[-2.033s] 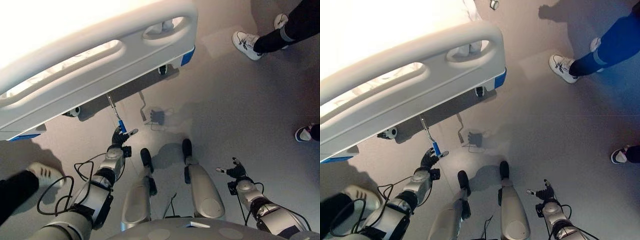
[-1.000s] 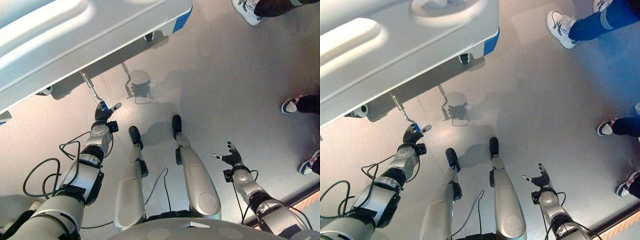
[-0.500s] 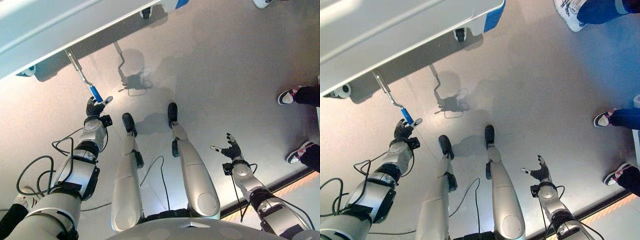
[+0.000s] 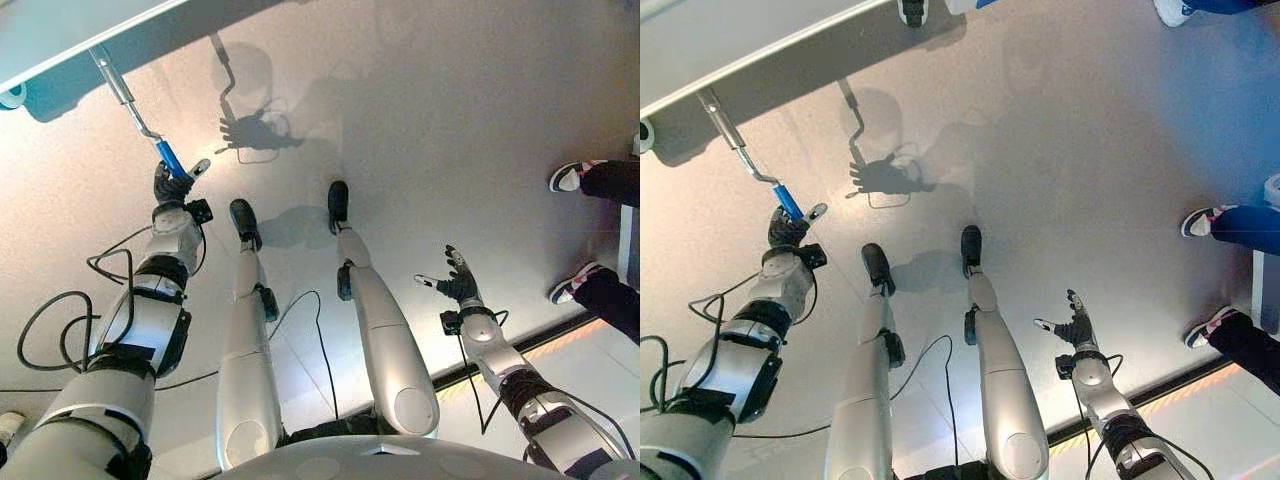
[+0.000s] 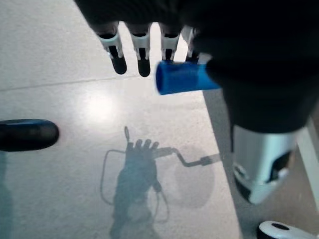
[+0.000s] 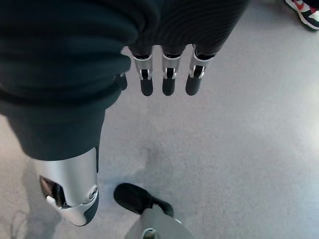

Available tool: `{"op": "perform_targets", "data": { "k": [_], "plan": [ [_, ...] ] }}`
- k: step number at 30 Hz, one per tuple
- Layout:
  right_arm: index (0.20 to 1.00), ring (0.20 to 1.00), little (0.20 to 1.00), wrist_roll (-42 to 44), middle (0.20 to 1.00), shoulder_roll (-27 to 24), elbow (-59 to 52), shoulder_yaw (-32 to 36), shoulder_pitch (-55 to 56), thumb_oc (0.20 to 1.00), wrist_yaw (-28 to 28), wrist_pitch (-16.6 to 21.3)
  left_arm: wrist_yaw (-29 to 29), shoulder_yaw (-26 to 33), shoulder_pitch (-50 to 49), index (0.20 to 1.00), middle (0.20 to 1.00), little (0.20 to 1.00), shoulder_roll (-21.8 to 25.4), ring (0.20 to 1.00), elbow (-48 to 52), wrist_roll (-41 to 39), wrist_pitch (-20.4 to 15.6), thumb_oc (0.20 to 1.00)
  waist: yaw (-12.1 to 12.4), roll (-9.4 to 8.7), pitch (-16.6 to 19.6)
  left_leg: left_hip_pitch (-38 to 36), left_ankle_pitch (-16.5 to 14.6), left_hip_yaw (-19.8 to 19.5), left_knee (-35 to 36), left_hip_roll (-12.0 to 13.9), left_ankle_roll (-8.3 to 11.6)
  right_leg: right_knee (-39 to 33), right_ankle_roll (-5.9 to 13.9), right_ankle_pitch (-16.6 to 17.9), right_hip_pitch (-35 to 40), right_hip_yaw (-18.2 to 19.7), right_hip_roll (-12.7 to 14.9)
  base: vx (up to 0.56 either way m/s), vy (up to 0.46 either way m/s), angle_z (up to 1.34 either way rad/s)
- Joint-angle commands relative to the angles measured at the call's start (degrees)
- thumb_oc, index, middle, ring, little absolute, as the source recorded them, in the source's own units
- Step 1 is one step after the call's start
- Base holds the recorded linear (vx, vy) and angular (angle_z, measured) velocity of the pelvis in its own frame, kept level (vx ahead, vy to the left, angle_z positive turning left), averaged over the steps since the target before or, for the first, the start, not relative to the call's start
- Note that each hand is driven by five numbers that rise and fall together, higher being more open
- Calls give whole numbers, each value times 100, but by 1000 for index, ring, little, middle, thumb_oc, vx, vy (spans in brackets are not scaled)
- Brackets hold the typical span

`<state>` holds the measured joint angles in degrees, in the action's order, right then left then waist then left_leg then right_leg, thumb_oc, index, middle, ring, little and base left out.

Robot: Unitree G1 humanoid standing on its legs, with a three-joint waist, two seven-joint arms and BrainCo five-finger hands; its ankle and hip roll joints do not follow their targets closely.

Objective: Raise the hospital bed

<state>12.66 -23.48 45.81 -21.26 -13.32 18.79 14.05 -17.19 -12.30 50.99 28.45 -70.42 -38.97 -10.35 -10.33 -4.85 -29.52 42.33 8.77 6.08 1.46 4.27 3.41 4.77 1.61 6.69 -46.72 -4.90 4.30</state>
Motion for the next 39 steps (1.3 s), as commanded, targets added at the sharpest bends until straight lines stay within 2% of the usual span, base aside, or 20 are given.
{"op": "perform_targets", "data": {
  "k": [1, 11, 30, 32, 39],
  "plan": [
    [1000, 1000, 1000, 176, 1000, -171, -240, -7, 495, 1000, 80, 212, -149, 61, 255, 1000, 1000, 1000, 455, 1000, -215, 172, -27, 1000, 24, -345, -27, 166, 136, -111, -62, -113, -50, -242, 655, 564, -106, 175, 223, 0, 0, 0],
    [1000, 1000, 1000, 221, 1000, -139, -298, -81, 605, 1000, -4, 307, -188, -98, 731, 1000, 1000, 1000, 782, 1000, -327, 173, -41, 1000, -31, -350, -27, 357, 145, -136, -15, -114, -60, -278, 685, 585, -308, 161, 243, 0, 0, 0],
    [1000, 1000, 1000, 320, 1000, -135, -247, -215, 556, 1000, -115, 406, -27, -489, 1273, 1000, 1000, 1000, 862, 1000, -401, 123, -88, 1000, -72, -387, -27, 336, 151, -131, 70, -118, -66, -314, 699, 605, -362, 168, 201, 0, 0, 0],
    [1000, 1000, 1000, 323, 1000, -139, -250, -216, 549, 1000, -125, 406, -12, -482, 1277, 206, 206, 206, 822, 206, -351, 56, -122, 206, -73, -401, -27, 328, 154, -131, 88, -118, -64, -323, 698, 607, -359, 179, 192, 0, 0, 0],
    [1000, 1000, 1000, 332, 1000, -160, -251, -215, 551, 1000, -122, 422, 25, -459, 1258, 200, 200, 200, 745, 200, -320, -20, -153, 200, -92, -432, -27, 303, 163, -125, 123, -105, -52, -345, 703, 616, -349, 172, 177, 0, 0, 0]
  ]
}}
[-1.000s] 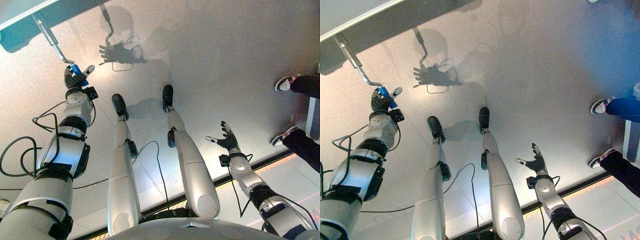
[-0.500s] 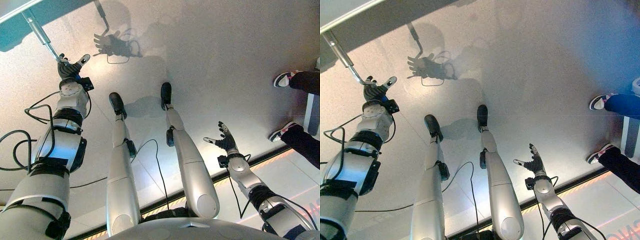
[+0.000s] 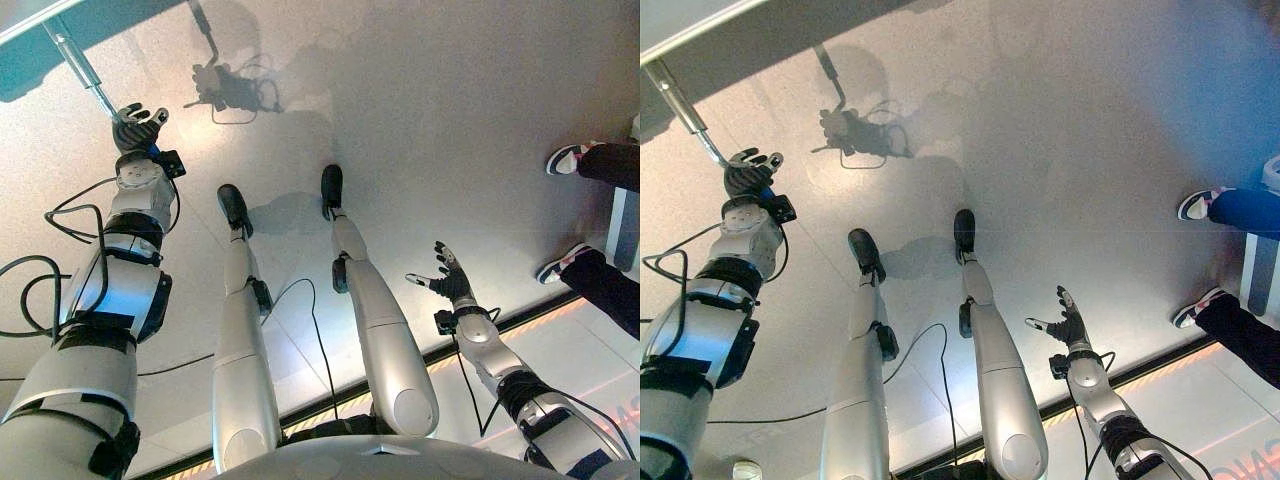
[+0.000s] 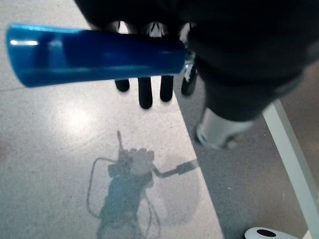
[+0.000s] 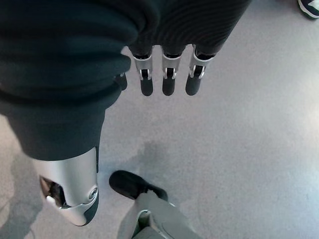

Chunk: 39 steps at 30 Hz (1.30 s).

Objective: Raise the hospital bed

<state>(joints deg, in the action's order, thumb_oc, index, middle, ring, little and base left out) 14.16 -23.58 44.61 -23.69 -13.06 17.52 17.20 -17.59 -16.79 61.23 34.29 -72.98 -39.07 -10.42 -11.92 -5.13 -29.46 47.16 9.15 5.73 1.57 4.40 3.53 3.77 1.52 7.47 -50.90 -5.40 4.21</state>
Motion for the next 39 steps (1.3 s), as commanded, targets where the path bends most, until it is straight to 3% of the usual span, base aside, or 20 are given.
{"op": "perform_targets", "data": {
  "k": [1, 25, 39],
  "plan": [
    [1000, 1000, 1000, 185, 1000, -151, -137, 26, 528, 1000, 5, 107, 69, -16, 230, 200, 200, 200, 149, 200, -59, -16, -141, 200, 64, -409, -33, -180, 126, -93, 117, -118, -63, -248, 711, 540, 69, 220, 183, 0, 0, 0],
    [1000, 1000, 1000, 202, 1000, -173, -180, -146, 364, 1000, 22, 119, 107, -73, 42, 200, 200, 200, -58, 200, -111, 367, -98, 200, -5, -382, -33, -170, 144, 17, 136, -83, -27, -182, 694, 547, -45, 314, 126, 0, 0, 0],
    [1000, 1000, 1000, 103, 1000, -228, -404, -150, 495, 1000, 6, 132, 164, -280, 238, 200, 200, 200, -253, 200, 73, 653, -177, 200, -288, -255, -33, -472, 69, 565, 149, 97, 1, 197, 634, 470, -307, 747, -132, -23, 14, -14]
  ]
}}
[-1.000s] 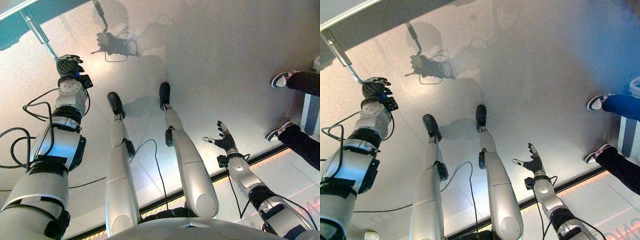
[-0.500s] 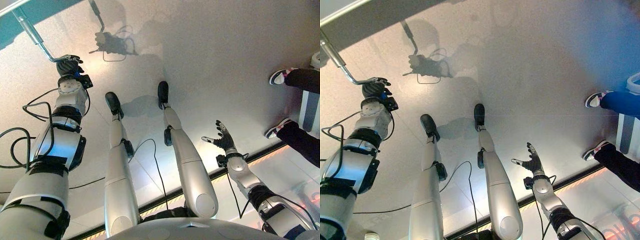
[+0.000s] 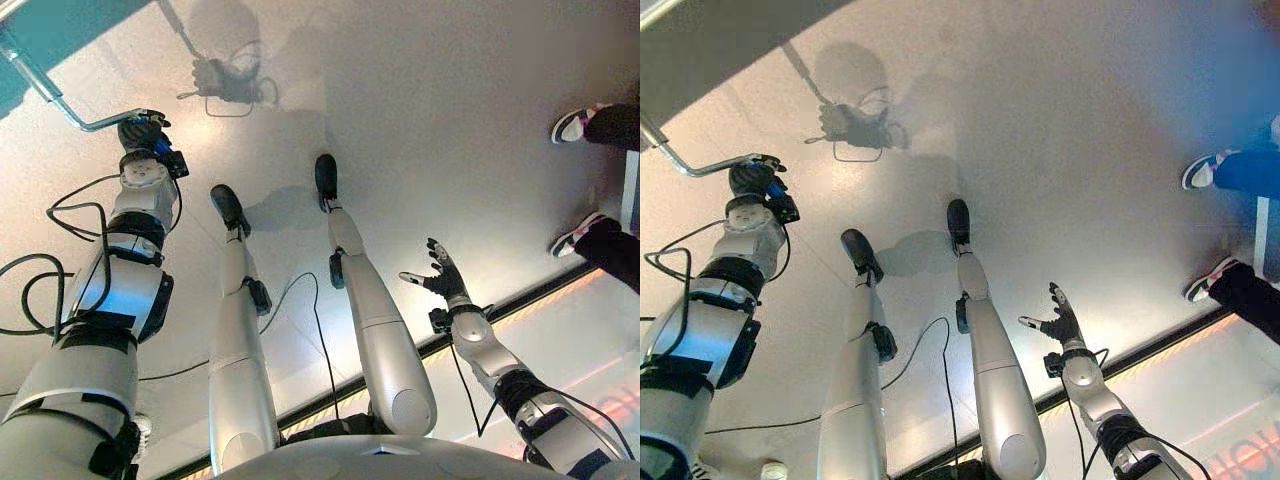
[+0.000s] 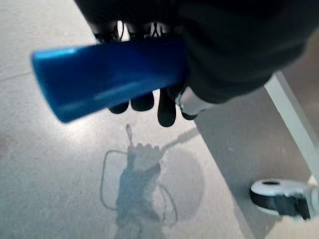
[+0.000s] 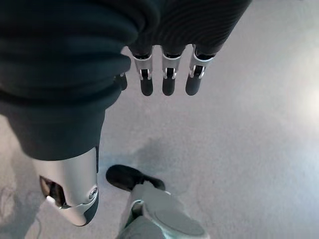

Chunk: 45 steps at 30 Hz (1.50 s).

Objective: Raise the hospital bed

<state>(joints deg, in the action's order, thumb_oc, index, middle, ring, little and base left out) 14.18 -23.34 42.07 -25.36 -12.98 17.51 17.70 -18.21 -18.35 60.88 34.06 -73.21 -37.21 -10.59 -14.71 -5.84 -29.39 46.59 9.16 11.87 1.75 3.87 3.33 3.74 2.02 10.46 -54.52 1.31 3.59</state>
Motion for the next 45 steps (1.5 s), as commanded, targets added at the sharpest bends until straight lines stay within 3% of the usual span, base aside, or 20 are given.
{"op": "perform_targets", "data": {
  "k": [1, 5, 11, 12, 13, 15, 16, 17, 18, 19, 20, 29, 45],
  "plan": [
    [1000, 1000, 1000, 92, 1000, -264, -179, 16, 504, 1000, 4, 94, 223, -135, 320, 200, 200, 200, -252, 200, 129, 446, -184, 200, -36, -164, -40, -441, 58, -19, 118, 168, 26, 238, 582, 154, 45, 98, -92, -24, -34, -22],
    [1000, 1000, 1000, 51, 1000, -306, -226, 22, 576, 1000, -19, 96, 243, -172, 333, 200, 200, 200, -352, 200, 243, 453, -228, 200, -109, -130, -40, -569, 41, 109, 101, 206, 54, 354, 577, 103, 35, 173, -178, -5, -18, -15],
    [1000, 1000, 1000, -49, 1000, -444, -265, 96, 810, 1000, -89, 94, 303, -334, 397, 200, 200, 200, -657, 200, 556, 432, -324, 200, -230, 99, -40, -843, -20, 246, 47, 218, 88, 498, 521, -36, 195, 240, -268, 18, -28, -8],
    [1000, 1000, 1000, -70, 1000, -446, -255, 103, 816, 1000, -92, 83, 325, -378, 412, 200, 200, 200, -690, 200, 617, 424, -340, 200, -221, 175, -40, -986, -194, 163, 75, 213, 121, 515, 565, -233, 327, 265, -291, 12, -28, -5],
    [1000, 1000, 1000, -80, 1000, -475, -250, 113, 866, 1000, -100, 84, 329, -391, 401, 200, 200, 200, -740, 200, 671, 422, -356, 200, -251, 166, -40, -920, -45, 254, 24, 210, 89, 529, 514, -72, 267, 249, -286, 0, 0, 0],
    [1000, 1000, 1000, -97, 1000, -496, -189, 146, 885, 1000, -118, 69, 328, -447, 378, 200, 200, 200, -826, 200, 843, 420, -404, 200, -223, 301, -40, -1089, -224, 177, 33, 204, 123, 602, 544, -294, 413, 264, -310, 0, 0, 0],
    [1000, 1000, 1000, -99, 1000, -508, -170, 168, 924, 1000, -126, 68, 327, -465, 347, 200, 200, 200, -886, 200, 934, 363, -423, 200, -242, 314, -40, -1020, -69, 260, -15, 191, 94, 607, 486, -121, 352, 248, -304, 93, 22, 0],
    [1000, 1000, 1000, -101, 1000, -508, -130, 189, 930, 1000, -134, 62, 353, -497, 354, 200, 200, 200, -905, 200, 990, 372, -433, 200, -213, 395, -40, -1157, -233, 169, 19, 182, 122, 630, 526, -317, 474, 262, -311, -65, -56, 0],
    [1000, 1000, 1000, -133, 1000, -519, -69, 216, 967, 1000, -127, 52, 352, -524, 299, 200, 200, 200, -950, 200, 1092, 372, -465, 200, -220, 428, -40, -1101, -68, 240, -23, 174, 93, 632, 466, -155, 430, 235, -292, 95, 38, 0],
    [1000, 1000, 1000, -132, 1000, -513, -63, 218, 955, 1000, -128, 48, 354, -528, 310, 200, 200, 200, -945, 200, 1091, 373, -461, 200, -197, 466, -40, -1211, -232, 154, 19, 175, 123, 649, 514, -345, 519, 254, -305, -63, -53, 0],
    [1000, 1000, 1000, -176, 1000, -533, 6, 240, 971, 1000, -131, 32, 378, -587, 219, 200, 200, 200, -1017, 200, 1267, 380, -495, 200, -189, 533, -40, -1181, -64, 214, -33, 141, 89, 639, 449, -164, 535, 221, -262, 0, 0, 0],
    [1000, 1000, 1000, -144, 1000, -450, 194, 358, 1046, 1000, -168, -21, 401, -777, -167, 200, 200, 200, -954, 200, 2170, 326, -597, 200, -24, 796, -40, -1506, -94, 13, -75, 23, 39, 707, 410, -244, 906, 64, -173, -2, -25, 7],
    [1000, 1000, 1000, -79, 1000, -211, 898, 618, 988, 1000, -212, -245, 545, -573, -1332, 200, 200, 200, -332, 200, 3611, 46, -796, 200, 345, 858, 51, -1960, -108, -328, -85, -161, -73, 709, 419, -301, 1593, -204, 96, -4, 25, 12]
  ]
}}
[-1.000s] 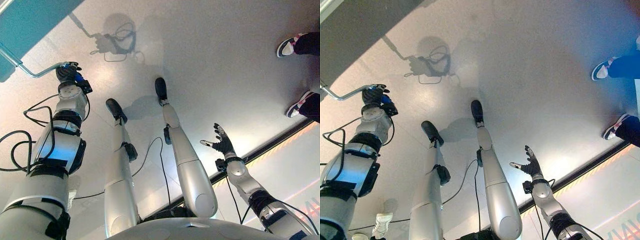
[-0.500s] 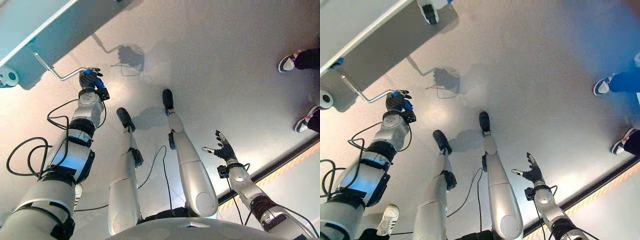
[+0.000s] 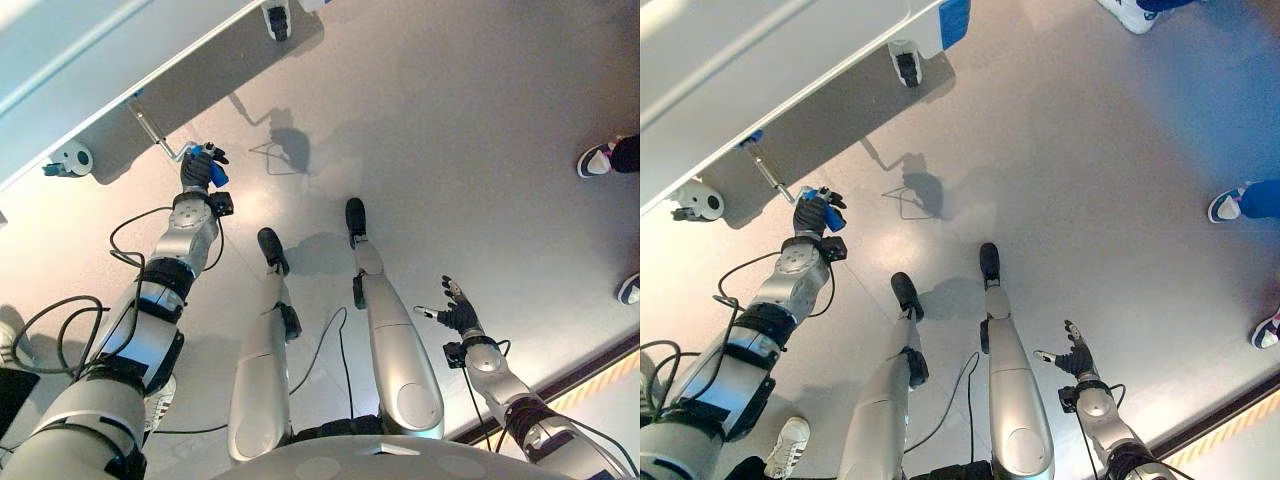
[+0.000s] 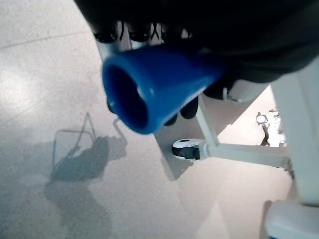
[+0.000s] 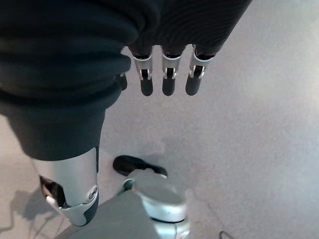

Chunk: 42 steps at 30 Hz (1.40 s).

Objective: Raise the hospital bed

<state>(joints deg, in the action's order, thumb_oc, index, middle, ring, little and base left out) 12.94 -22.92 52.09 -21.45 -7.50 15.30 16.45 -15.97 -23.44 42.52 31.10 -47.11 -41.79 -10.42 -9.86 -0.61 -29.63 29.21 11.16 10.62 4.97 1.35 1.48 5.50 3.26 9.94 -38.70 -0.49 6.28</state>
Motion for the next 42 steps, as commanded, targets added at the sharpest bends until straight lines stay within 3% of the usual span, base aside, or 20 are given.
{"op": "perform_targets", "data": {
  "k": [1, 21, 34, 42],
  "plan": [
    [1000, 1000, 1000, 51, 1000, -240, -37, 263, 421, 1000, -10, -136, 346, 25, 326, 200, 200, 200, 87, 200, 1145, 449, -844, 200, -85, 319, 100, -261, -305, -242, -422, 63, 103, 510, 302, -250, 105, -81, -119, 6, 32, 16],
    [1000, 1000, 1000, 2, 1000, -202, 80, 366, 537, 1000, -86, -209, 313, 868, -783, 200, 200, 200, 1028, 200, 1399, 174, -941, 200, 412, -56, 134, -207, -257, -700, -429, -102, 6, 229, 382, -223, 618, -551, 227, 5, 28, 15],
    [1000, 1000, 1000, 218, 1000, -125, 86, 97, 337, 1000, -89, -131, 212, 780, 91, 200, 200, 200, 1135, 200, -877, 553, -530, 200, 473, -497, 15, 300, -268, -806, -575, -120, -14, 68, 464, -138, 509, -710, 324, 6, 21, 10],
    [1000, 1000, 1000, 370, 1000, -136, -307, -112, 230, 1000, 2, -12, 81, 593, 774, 200, 200, 200, 1085, 200, -1853, 740, -342, 200, 402, -657, -16, 682, -251, -768, -540, -110, -15, -93, 520, -23, 181, -680, 320, 13, 21, 3]
  ]
}}
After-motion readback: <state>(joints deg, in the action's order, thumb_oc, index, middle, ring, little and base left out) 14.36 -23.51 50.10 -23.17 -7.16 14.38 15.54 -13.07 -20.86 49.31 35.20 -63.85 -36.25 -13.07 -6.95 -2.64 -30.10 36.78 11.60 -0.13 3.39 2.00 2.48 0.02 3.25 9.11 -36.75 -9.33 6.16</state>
